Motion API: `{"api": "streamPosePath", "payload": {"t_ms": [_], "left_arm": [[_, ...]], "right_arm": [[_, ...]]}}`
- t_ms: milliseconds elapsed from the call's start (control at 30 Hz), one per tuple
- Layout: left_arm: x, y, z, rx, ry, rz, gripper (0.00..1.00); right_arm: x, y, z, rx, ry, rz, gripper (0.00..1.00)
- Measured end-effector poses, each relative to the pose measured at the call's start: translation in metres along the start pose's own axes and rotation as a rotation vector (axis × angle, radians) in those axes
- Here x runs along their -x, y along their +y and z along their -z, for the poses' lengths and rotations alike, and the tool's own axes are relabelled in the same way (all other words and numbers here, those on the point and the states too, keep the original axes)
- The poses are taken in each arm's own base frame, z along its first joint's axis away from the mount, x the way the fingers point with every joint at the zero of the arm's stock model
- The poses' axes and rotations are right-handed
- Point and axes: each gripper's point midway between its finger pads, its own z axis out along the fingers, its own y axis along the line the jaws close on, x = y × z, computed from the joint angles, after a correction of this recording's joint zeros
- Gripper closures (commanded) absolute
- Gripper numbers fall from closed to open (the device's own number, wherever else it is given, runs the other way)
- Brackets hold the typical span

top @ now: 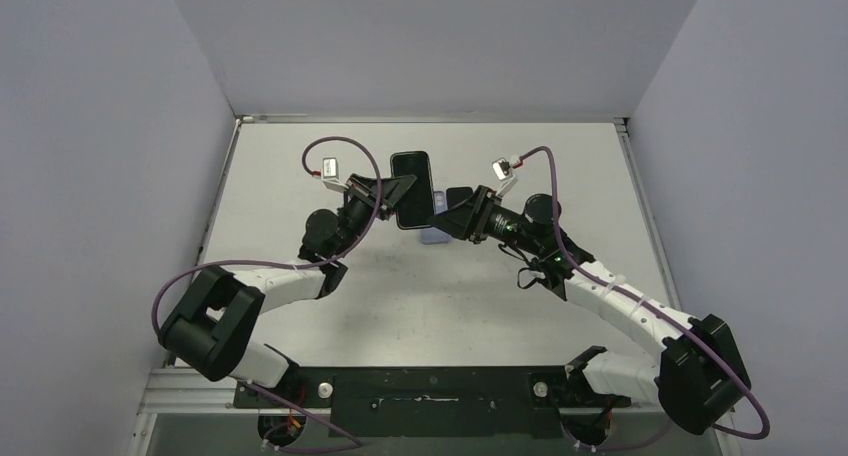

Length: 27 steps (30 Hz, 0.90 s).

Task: Take the phone out of the phone case
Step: Remove the phone case from the phone.

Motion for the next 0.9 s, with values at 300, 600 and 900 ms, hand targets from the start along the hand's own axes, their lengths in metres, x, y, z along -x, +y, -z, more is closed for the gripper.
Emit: {"api": "streamPosePath", "payload": {"t_ms": [300,600,900], "left_arm": [[-0.002,-0.009,-0.002,-0.033,-0.027,0.023,1.0],[-0.025,-0.009,-0.001,-0.032,0.026,0.049,1.0],[-0.025,-0.014,-0.001,-0.05,0.023,0.05,1.0]], "right_arm": [[-0.003,0.008,0.0,0.044,0.022,-0.004,0.55],[-0.01,0.003,-0.006,0.04,0.035,-0.034,0.55],[-0.006,0.006,-0.006,0.061,0.019,-0.03,0.62]]}}
